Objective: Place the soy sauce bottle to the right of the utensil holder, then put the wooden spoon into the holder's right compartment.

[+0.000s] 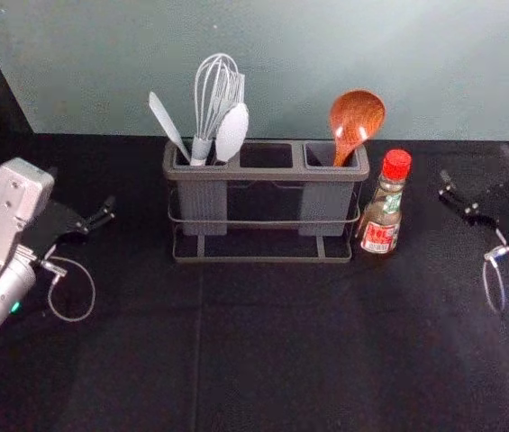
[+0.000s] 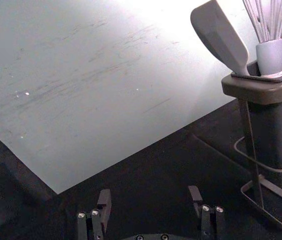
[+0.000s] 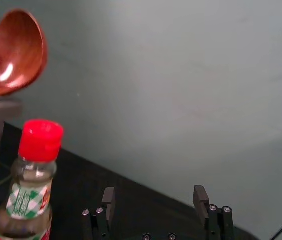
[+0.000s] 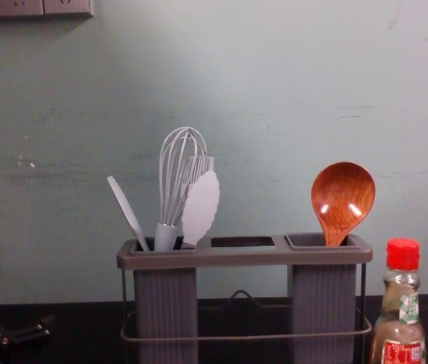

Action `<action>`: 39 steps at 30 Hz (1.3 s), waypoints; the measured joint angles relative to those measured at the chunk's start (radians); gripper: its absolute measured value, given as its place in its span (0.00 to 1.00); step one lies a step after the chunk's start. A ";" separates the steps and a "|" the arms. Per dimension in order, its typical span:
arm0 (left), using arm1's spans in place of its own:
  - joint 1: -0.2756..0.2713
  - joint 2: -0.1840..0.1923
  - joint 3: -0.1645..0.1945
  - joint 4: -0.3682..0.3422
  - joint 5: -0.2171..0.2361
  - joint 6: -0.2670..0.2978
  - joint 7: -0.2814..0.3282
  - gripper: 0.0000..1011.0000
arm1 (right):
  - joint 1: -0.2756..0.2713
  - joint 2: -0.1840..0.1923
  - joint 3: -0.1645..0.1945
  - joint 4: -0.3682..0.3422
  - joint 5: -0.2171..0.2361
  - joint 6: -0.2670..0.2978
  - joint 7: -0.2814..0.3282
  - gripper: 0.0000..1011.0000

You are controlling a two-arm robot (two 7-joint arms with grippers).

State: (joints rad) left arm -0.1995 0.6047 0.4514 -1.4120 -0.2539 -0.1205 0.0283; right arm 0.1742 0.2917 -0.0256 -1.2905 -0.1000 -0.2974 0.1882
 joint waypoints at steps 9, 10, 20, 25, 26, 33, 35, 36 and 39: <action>0.000 0.000 0.000 0.000 0.000 0.000 0.000 1.00 | -0.016 -0.012 0.000 0.000 0.008 0.039 -0.012 0.99; 0.000 0.000 0.000 0.000 0.000 0.000 0.000 1.00 | -0.017 -0.012 0.002 -0.002 0.009 0.041 -0.013 0.99; 0.000 0.000 0.000 0.000 0.000 0.000 0.000 1.00 | -0.019 -0.013 0.005 -0.008 0.013 0.043 -0.018 0.99; 0.000 0.000 0.000 0.000 0.000 0.000 0.000 1.00 | -0.019 -0.013 0.005 -0.008 0.013 0.043 -0.018 0.99; 0.000 0.000 0.000 0.000 0.000 0.000 0.000 1.00 | -0.019 -0.013 0.005 -0.008 0.013 0.043 -0.018 0.99; 0.000 0.000 0.000 0.000 0.000 0.000 0.000 1.00 | -0.019 -0.012 0.004 -0.007 0.012 0.042 -0.017 0.99; 0.000 0.000 0.000 0.000 0.000 0.000 0.000 1.00 | -0.018 -0.012 0.004 -0.007 0.012 0.042 -0.017 0.99; 0.000 0.000 0.000 0.000 0.000 0.000 0.000 1.00 | -0.018 -0.012 0.004 -0.006 0.012 0.042 -0.017 0.99; 0.000 0.000 0.000 0.000 0.000 0.000 0.000 1.00 | -0.018 -0.012 0.004 -0.006 0.012 0.042 -0.017 0.99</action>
State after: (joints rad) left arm -0.1995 0.6047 0.4514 -1.4120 -0.2539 -0.1205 0.0283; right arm 0.1562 0.2798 -0.0218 -1.2967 -0.0881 -0.2557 0.1714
